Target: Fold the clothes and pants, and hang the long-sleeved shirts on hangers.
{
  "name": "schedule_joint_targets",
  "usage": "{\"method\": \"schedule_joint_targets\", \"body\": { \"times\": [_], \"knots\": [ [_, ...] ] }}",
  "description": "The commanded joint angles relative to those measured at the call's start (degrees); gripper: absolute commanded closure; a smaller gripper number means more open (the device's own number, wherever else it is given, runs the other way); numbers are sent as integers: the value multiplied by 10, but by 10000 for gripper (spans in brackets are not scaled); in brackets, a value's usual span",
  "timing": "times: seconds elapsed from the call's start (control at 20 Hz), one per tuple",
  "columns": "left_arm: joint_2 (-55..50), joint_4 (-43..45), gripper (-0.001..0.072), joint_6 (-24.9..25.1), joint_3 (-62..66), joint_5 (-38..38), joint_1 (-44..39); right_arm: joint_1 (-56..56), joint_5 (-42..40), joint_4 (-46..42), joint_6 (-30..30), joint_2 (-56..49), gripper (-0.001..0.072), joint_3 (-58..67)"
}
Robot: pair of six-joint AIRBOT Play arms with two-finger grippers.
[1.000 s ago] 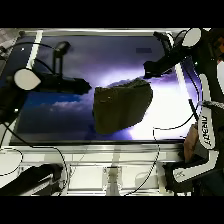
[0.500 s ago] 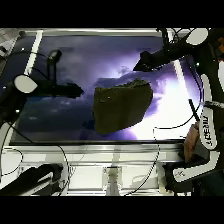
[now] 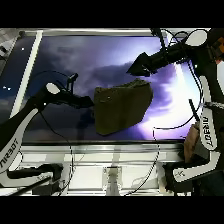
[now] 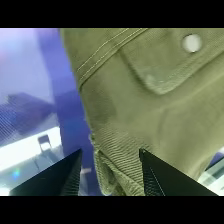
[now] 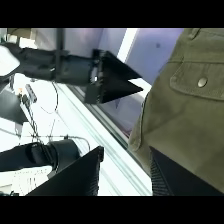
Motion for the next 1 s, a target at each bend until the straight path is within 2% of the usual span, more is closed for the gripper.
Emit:
{"method": "schedule_joint_targets", "body": {
  "times": [0.0, 0.2, 0.3, 0.45, 0.5, 0.55, 0.6, 0.75, 0.85, 0.95],
  "knots": [
    [-24, -4, 292, 0, -1, -6, -2, 1, 8, 4, 3, 0, 362, 0],
    [-25, -9, 302, 4, -1, -10, -10, 1, 9, 4, 3, 0, 364, 2],
    [-25, -13, 372, 4, -1, -27, -18, 0, 9, 4, 3, 0, 364, 2],
    [-30, -6, 372, 14, -1, -39, -37, 0, 9, 4, 3, 0, 387, 2],
    [-32, -9, 375, 14, -1, -39, -41, -1, 9, 2, 3, 0, 475, 5],
    [-34, -14, 498, 15, -1, -40, -45, -3, 9, -10, 3, 0, 699, 10],
    [-34, -20, 675, 15, -1, -41, -50, -6, 3, -28, 2, 0, 693, 14],
    [-34, -90, 687, 51, -1, -40, -68, -44, -25, -37, 2, 0, 696, 7],
    [-34, -190, 687, 110, -1, -31, -85, -71, -27, -19, 1, 1, 697, -14],
    [-34, -278, 687, 140, -1, 6, -106, -91, -25, -21, 1, 1, 697, -42]
  ]
}}
